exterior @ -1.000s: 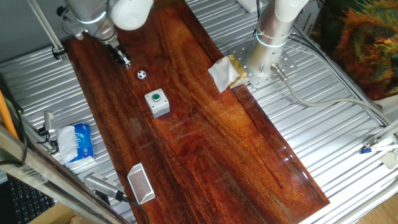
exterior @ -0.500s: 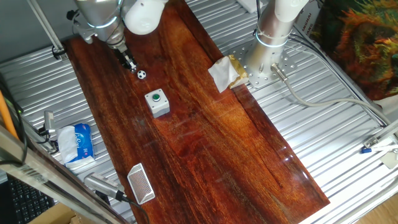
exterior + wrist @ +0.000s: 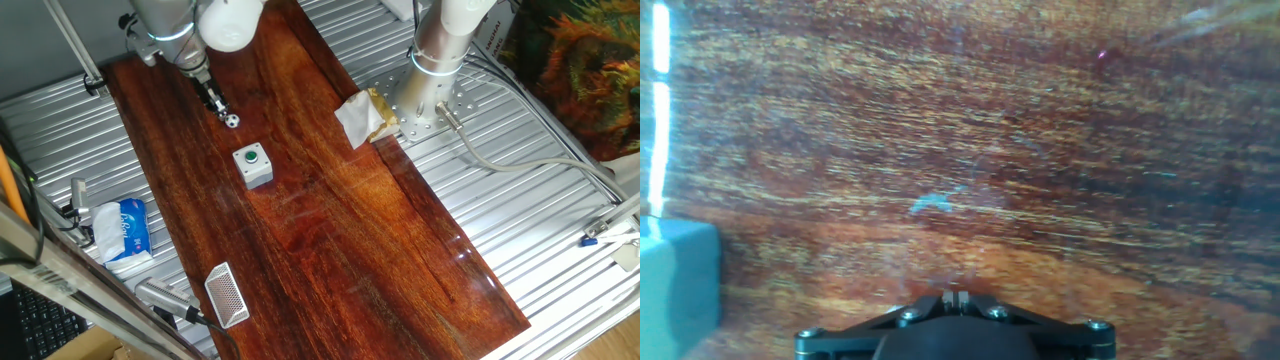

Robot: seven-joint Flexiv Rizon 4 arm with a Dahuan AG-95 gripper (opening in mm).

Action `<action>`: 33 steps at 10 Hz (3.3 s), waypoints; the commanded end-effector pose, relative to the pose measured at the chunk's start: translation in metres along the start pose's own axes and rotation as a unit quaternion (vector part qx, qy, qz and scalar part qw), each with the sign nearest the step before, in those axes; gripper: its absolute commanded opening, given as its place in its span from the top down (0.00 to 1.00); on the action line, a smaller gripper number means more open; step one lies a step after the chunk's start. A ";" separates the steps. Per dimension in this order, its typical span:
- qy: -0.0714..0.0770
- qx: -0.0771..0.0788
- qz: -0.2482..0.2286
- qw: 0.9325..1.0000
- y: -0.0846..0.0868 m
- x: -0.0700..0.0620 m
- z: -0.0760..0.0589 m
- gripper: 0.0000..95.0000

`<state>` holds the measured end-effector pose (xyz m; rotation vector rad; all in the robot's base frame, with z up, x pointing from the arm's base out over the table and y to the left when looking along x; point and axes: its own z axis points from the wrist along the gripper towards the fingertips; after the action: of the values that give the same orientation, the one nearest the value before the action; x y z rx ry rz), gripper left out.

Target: Push the soccer ball into the goal

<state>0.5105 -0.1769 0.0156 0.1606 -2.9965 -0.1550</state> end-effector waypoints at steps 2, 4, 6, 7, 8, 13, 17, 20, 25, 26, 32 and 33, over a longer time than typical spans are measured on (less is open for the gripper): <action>-0.001 0.000 0.016 1.000 0.017 -0.001 0.000 1.00; 0.000 -0.002 0.031 1.000 0.024 -0.003 -0.001 1.00; -0.001 0.017 0.026 1.000 0.025 -0.002 -0.002 1.00; 0.001 0.036 0.018 0.999 0.024 -0.001 -0.002 1.00; 0.001 0.045 0.014 0.999 0.024 0.000 -0.003 1.00; 0.001 0.090 -0.016 0.996 0.019 0.011 -0.009 1.00; 0.000 0.092 -0.020 0.996 0.013 0.016 -0.017 1.00; 0.002 0.098 -0.024 0.995 0.008 0.019 -0.016 1.00; 0.004 0.099 -0.035 0.994 -0.002 0.022 -0.007 1.00; 0.004 0.095 -0.035 0.995 -0.002 0.023 -0.007 1.00; -0.010 0.083 -0.028 0.996 0.007 0.030 0.003 1.00; -0.010 0.081 -0.026 0.996 0.008 0.031 0.004 1.00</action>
<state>0.4773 -0.1715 0.0166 0.2571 -3.0254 0.0744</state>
